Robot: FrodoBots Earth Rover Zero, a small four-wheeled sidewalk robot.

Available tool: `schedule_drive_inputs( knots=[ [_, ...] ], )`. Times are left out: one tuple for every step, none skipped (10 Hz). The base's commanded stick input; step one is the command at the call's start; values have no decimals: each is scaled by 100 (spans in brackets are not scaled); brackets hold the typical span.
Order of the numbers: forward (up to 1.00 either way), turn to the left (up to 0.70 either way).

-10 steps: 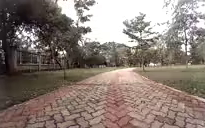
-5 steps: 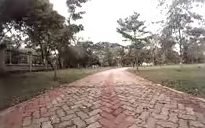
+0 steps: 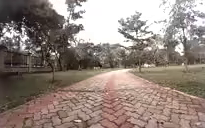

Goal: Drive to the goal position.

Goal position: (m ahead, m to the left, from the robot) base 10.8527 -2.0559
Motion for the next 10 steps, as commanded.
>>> schedule_drive_inputs(
  knots=[
    [70,1],
    [70,1],
    [70,1],
    [70,1],
    [70,1],
    [70,1],
    [70,1],
    [70,1],
    [70,1],
    [70,1]
  ],
)
